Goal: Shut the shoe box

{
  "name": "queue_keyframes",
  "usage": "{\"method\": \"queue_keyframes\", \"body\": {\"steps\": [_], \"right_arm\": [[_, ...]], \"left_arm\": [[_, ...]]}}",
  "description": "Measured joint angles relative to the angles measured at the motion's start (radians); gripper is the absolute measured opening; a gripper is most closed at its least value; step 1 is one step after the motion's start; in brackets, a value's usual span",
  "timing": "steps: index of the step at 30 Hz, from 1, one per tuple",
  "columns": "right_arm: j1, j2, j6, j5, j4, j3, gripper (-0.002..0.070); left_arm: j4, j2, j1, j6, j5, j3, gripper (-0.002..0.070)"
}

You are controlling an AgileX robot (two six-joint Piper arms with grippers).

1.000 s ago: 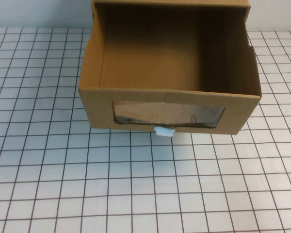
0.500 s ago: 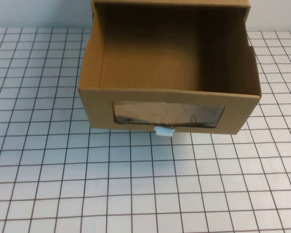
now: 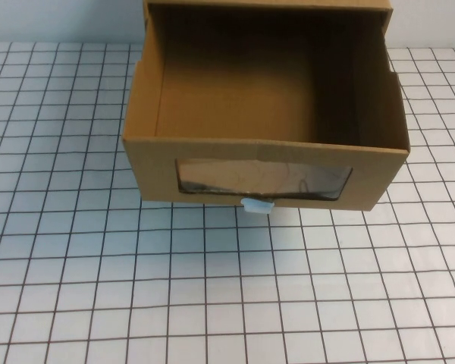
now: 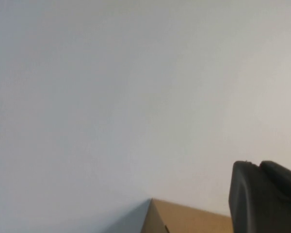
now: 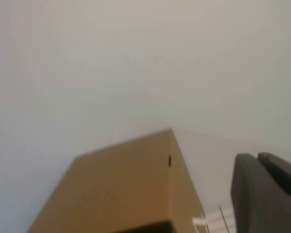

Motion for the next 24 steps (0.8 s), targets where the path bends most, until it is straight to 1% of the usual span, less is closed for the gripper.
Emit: {"method": "queue_keyframes", "body": {"steps": [2,5,7,8,10,13,16,19,21,24], "right_arm": [[0.0,0.058,-0.025,0.033,0.022,-0.004,-0.0014],[0.011,0.137,-0.063,0.065,0.139,-0.004,-0.0014],[0.051,0.188,-0.141,0.085,0.235,-0.006,-0.0014],[0.075,0.211,-0.209,0.096,0.283,-0.008,-0.0014],[0.142,0.272,-0.405,0.126,0.367,-0.014,-0.0014],[0.234,0.369,-0.669,0.22,0.444,-0.046,-0.0014],[0.278,0.48,-0.765,0.348,0.469,-0.119,-0.0014],[0.285,0.582,-0.812,0.454,0.474,-0.215,-0.0014],[0.286,0.632,-0.843,0.497,0.477,-0.271,-0.0014],[0.293,0.666,-0.946,0.538,0.497,-0.305,-0.0014]], "left_arm": [[0.0,0.059,0.0,0.0,0.002,-0.009,-0.0006],[-0.007,0.146,0.0,0.006,-0.001,-0.012,-0.0005],[-0.007,0.208,0.0,0.021,0.016,-0.036,-0.0006],[-0.007,0.242,0.0,0.033,0.035,-0.054,-0.0005],[-0.007,0.308,-0.016,0.074,0.095,-0.104,-0.0005],[-0.027,0.432,-0.063,0.185,0.225,-0.238,-0.0005],[-0.111,0.585,-0.115,0.346,0.373,-0.406,-0.0005],[-0.249,0.746,-0.132,0.507,0.526,-0.598,-0.0005],[-0.335,0.866,-0.136,0.578,0.625,-0.739,-0.0005],[-0.423,1.037,-0.136,0.629,0.748,-0.933,-0.0005]]}}
